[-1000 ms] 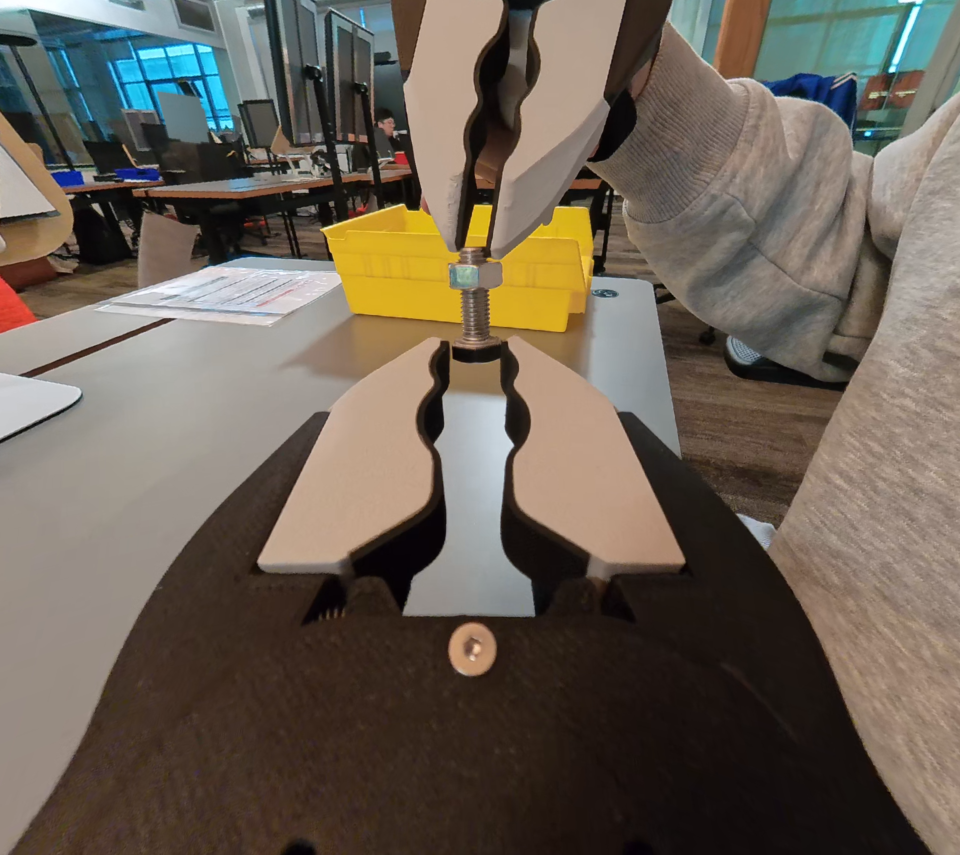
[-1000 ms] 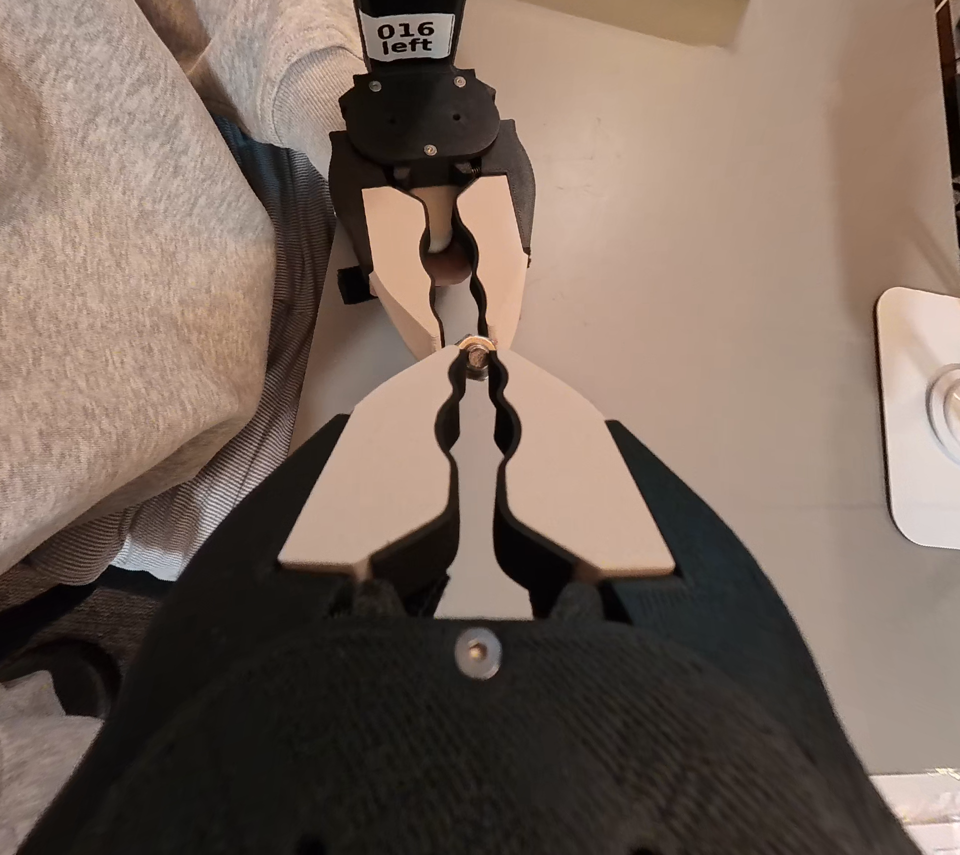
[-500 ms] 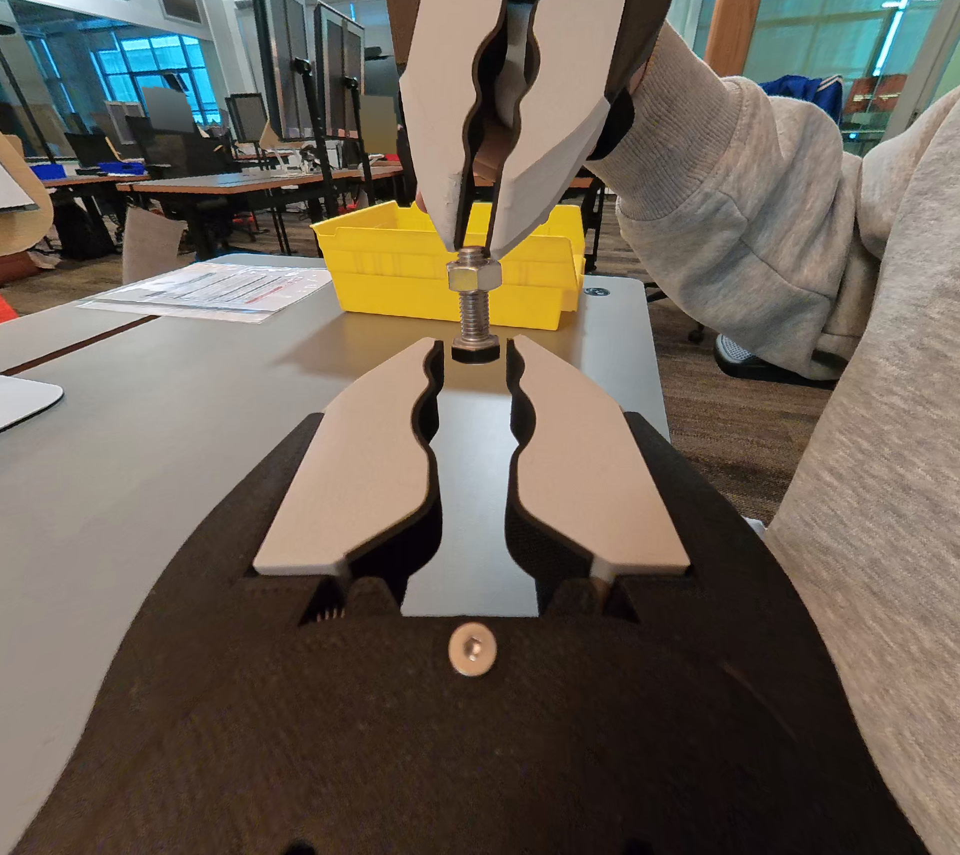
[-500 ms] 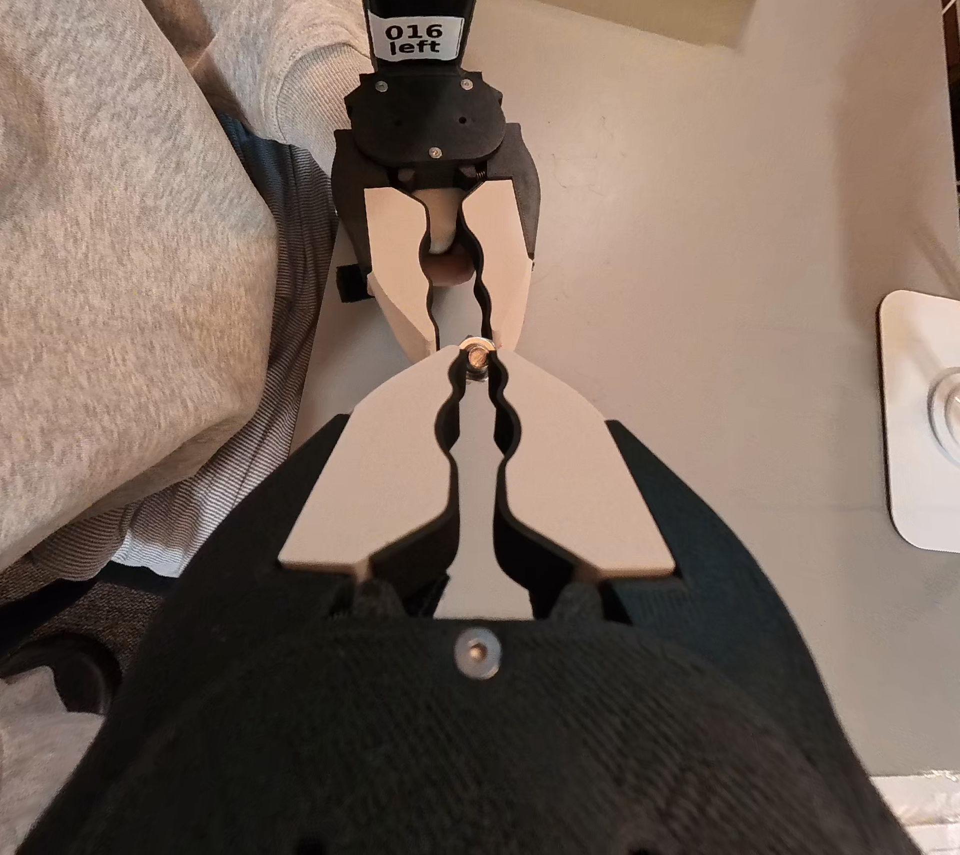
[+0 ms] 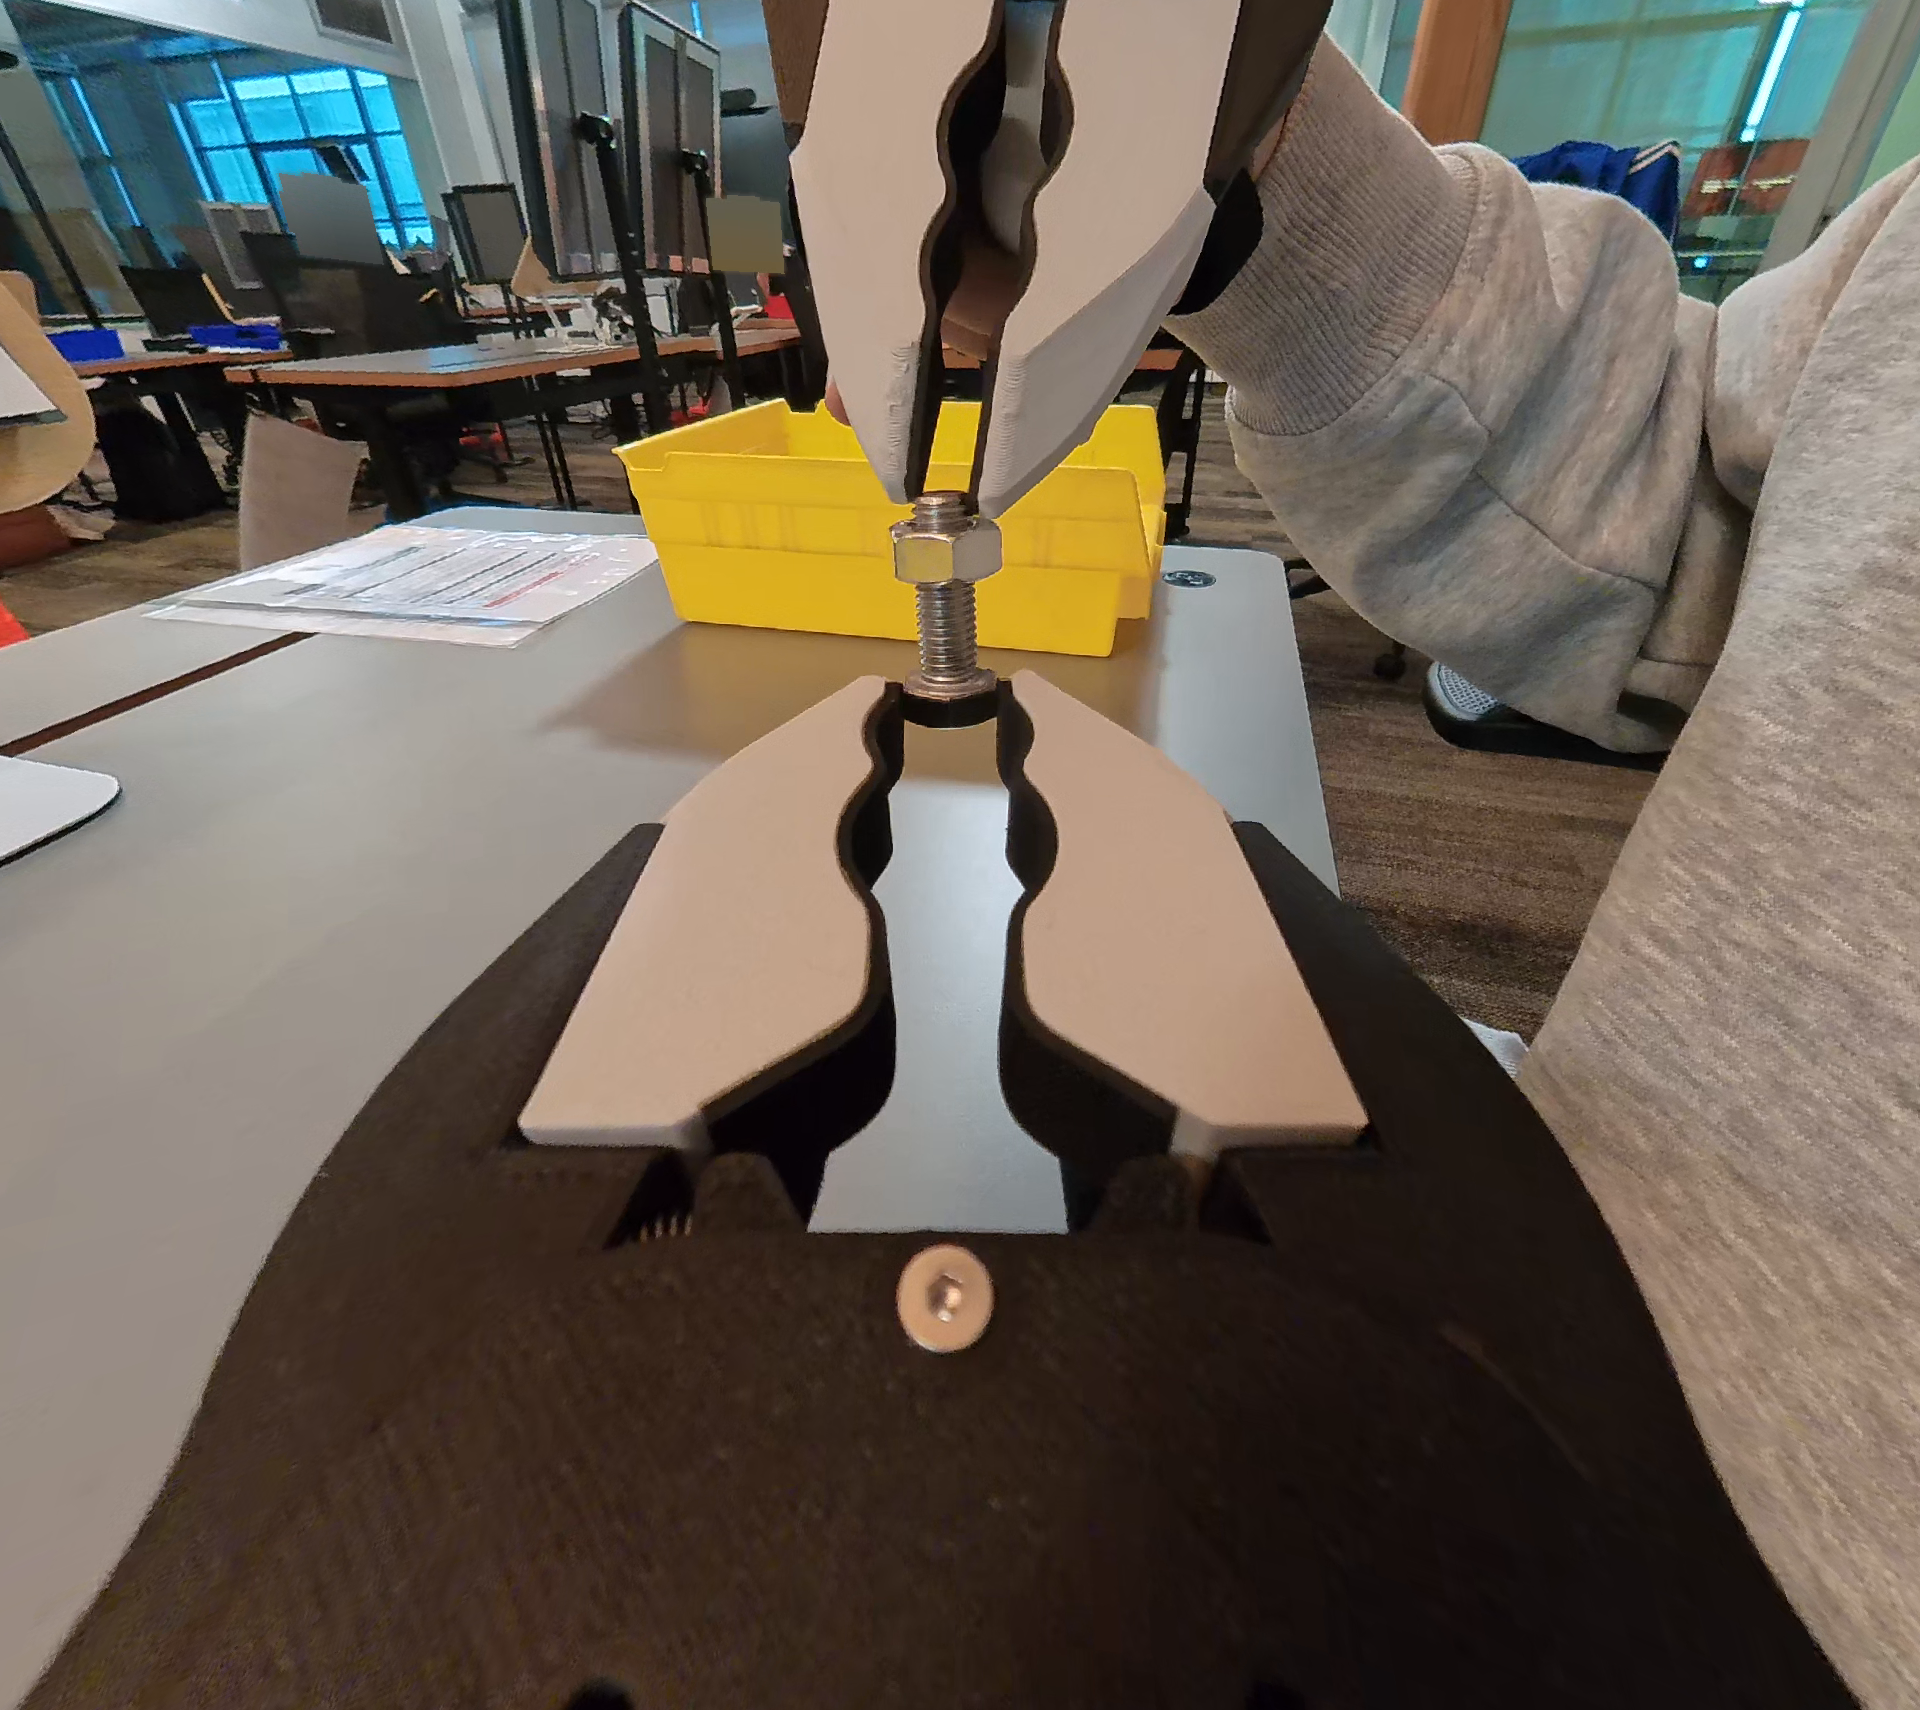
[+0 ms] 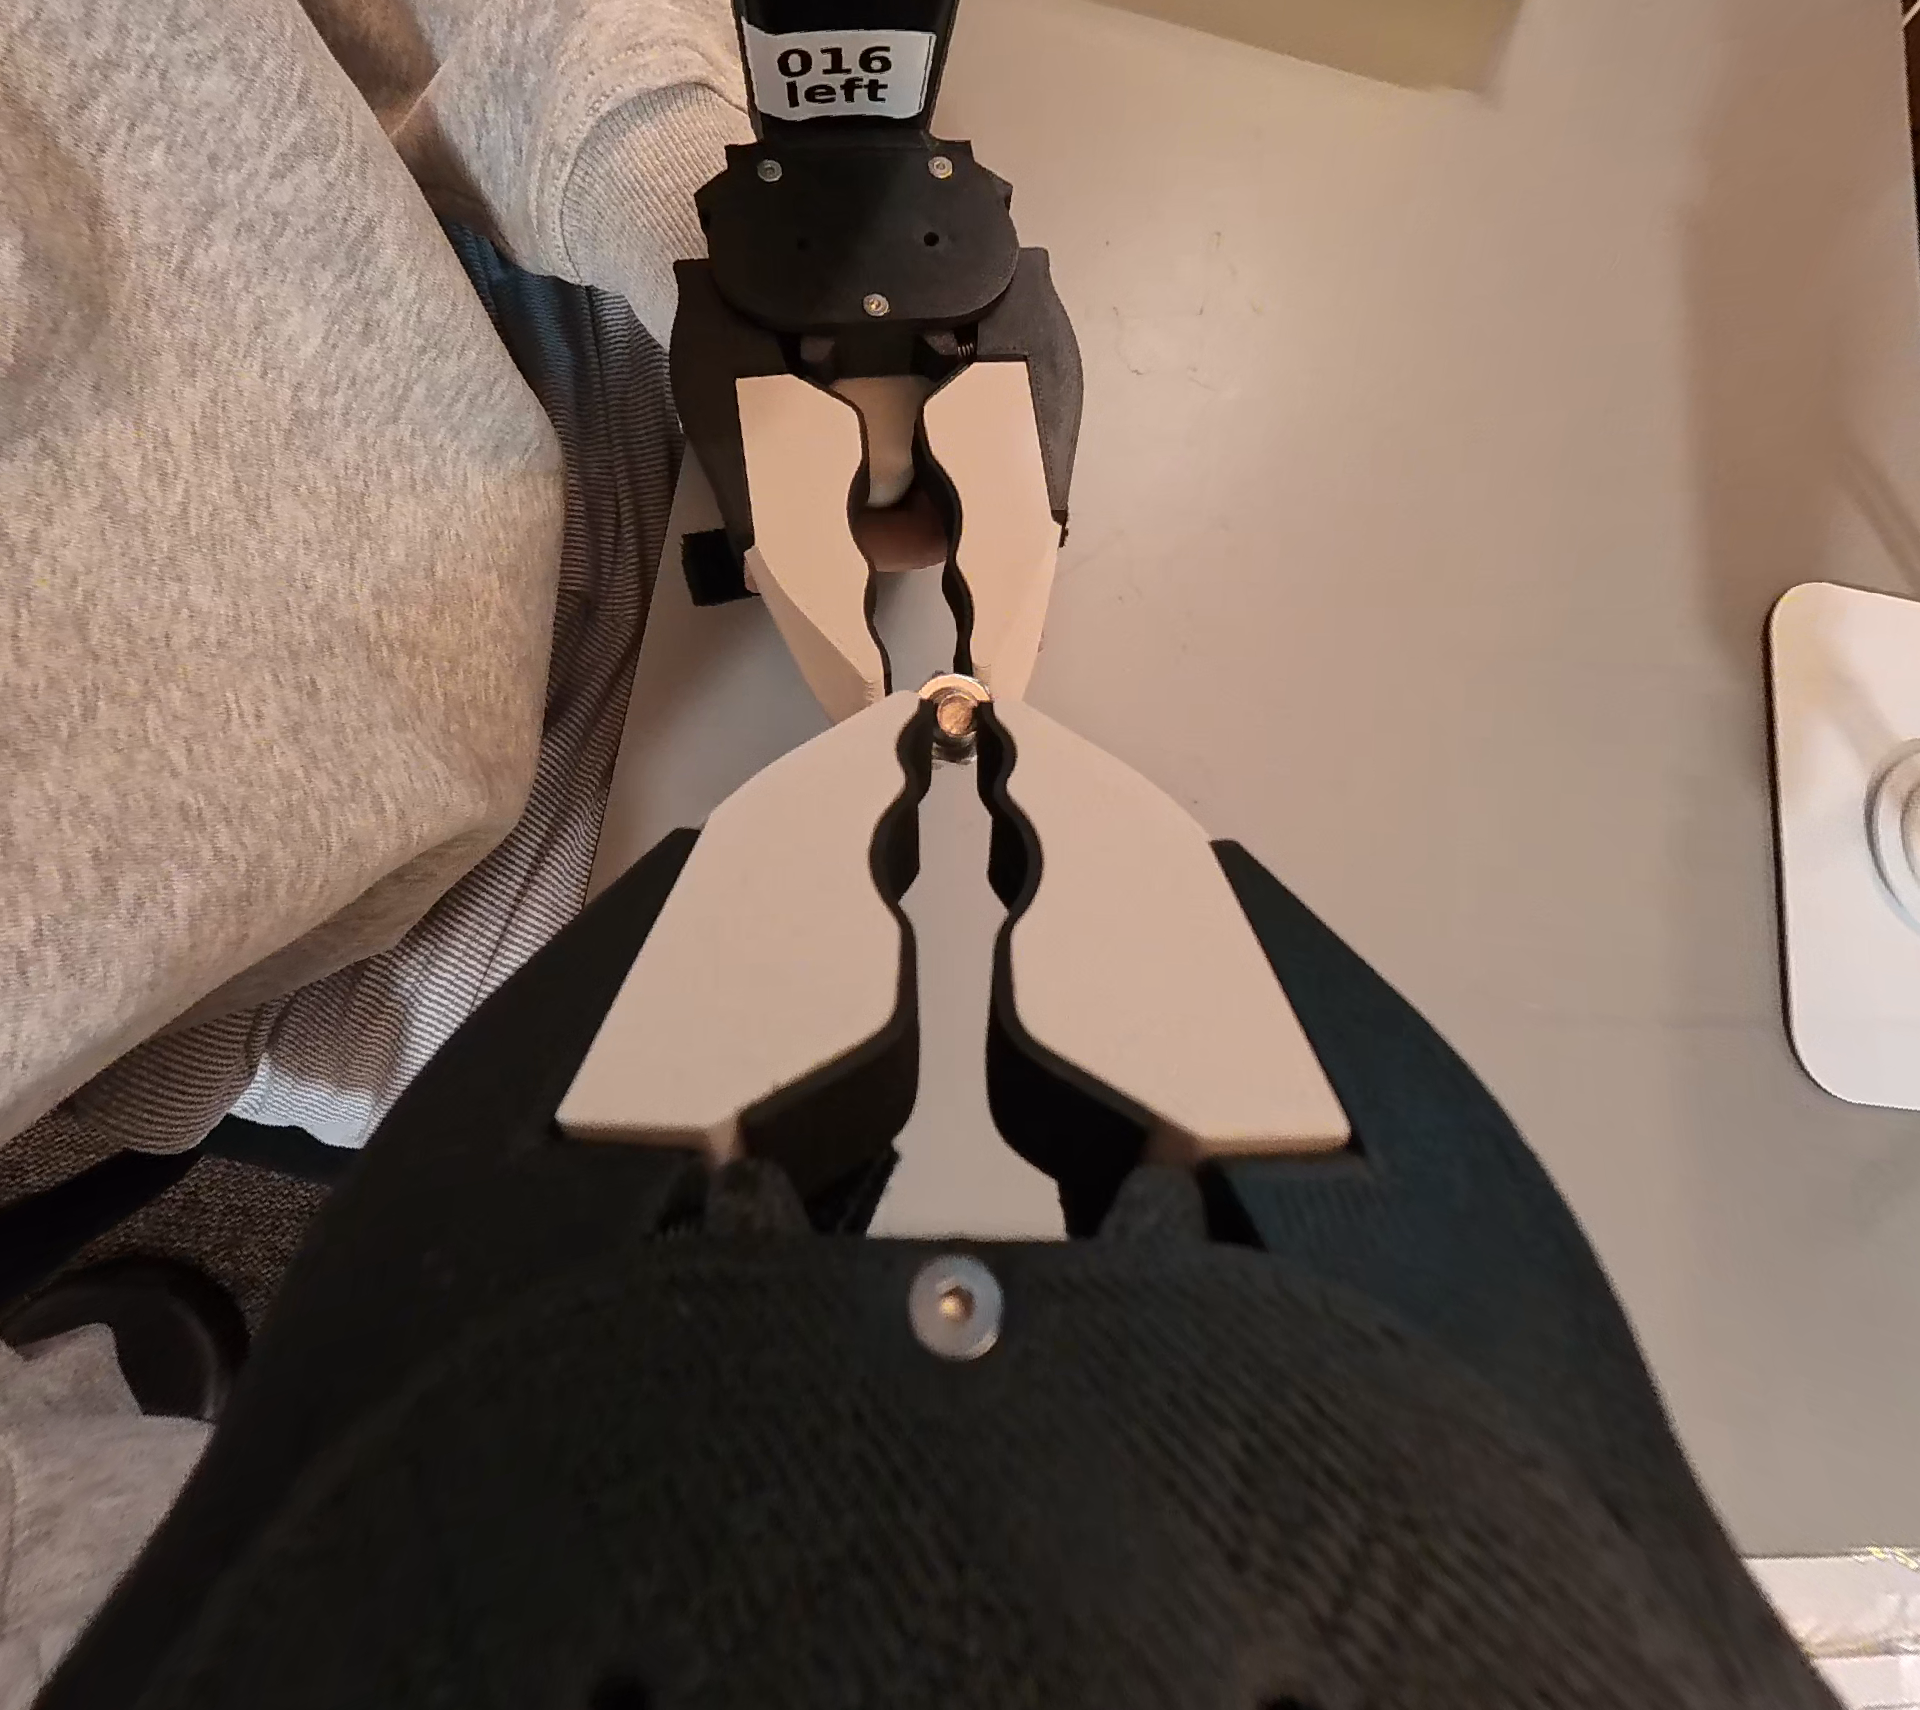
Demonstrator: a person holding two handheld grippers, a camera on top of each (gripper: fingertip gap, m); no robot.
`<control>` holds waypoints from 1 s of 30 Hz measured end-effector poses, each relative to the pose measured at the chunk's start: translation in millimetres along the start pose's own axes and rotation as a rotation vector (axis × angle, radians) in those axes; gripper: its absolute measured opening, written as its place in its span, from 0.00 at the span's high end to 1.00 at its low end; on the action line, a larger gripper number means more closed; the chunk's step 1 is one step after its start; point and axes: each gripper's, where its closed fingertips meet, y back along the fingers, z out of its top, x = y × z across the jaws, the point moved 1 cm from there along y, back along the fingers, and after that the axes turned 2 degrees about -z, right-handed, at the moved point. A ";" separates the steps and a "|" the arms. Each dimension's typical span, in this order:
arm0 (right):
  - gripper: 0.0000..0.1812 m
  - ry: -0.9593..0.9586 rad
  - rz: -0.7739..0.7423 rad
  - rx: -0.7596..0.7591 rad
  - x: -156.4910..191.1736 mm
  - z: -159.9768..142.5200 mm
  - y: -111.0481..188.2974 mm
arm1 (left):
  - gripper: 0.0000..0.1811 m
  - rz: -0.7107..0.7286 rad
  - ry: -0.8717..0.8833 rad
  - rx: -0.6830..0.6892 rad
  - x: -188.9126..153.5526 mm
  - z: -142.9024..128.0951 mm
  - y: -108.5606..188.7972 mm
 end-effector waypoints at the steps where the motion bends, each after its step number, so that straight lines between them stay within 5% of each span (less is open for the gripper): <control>1: 0.96 0.000 0.000 0.000 0.0 -0.1 0.1 | 0.89 0.000 0.002 0.000 0.1 0.0 0.0; 30: 0.88 0.005 -0.015 -0.078 -3.6 6.7 -0.2 | 0.89 -0.006 0.076 -0.068 3.8 10.1 5.0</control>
